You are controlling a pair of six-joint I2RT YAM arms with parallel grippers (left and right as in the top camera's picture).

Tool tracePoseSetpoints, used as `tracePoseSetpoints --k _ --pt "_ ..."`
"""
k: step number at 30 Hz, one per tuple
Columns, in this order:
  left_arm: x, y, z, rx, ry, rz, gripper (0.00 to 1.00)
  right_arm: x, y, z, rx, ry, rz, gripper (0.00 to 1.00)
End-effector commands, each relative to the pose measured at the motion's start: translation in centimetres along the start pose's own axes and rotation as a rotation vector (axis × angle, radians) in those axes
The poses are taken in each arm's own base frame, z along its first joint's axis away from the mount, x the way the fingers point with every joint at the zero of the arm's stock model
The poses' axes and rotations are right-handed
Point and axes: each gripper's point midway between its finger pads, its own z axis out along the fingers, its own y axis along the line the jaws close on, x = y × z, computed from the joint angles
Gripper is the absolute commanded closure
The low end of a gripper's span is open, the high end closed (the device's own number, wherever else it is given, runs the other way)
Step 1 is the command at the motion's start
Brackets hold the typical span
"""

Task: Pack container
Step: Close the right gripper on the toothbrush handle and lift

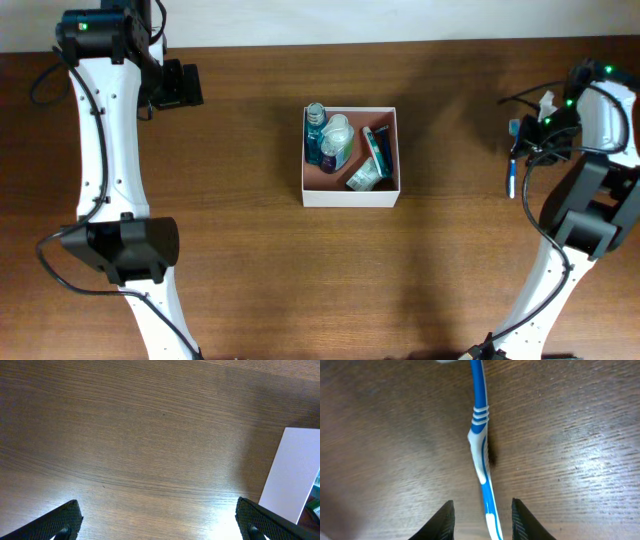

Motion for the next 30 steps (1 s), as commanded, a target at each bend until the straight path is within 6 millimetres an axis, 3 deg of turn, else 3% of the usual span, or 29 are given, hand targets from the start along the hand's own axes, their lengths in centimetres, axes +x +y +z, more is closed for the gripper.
tracePoseSetpoints --k 1,12,22,30 --pt "0.0 0.0 -0.9 0.009 -0.018 -0.008 0.01 -0.4 -0.8 0.2 0.06 -0.015 0.011 0.67" --pt "0.0 0.0 -0.9 0.009 -0.018 -0.008 0.01 -1.4 -1.1 0.3 0.079 -0.052 0.005 0.68" --pt "0.0 0.0 -0.9 0.009 -0.018 -0.008 0.01 -1.6 1.4 0.8 0.085 -0.056 -0.072 0.67" --pt "0.0 0.0 -0.9 0.009 -0.018 -0.008 0.01 -1.7 0.3 0.7 0.158 -0.06 -0.072 0.67"
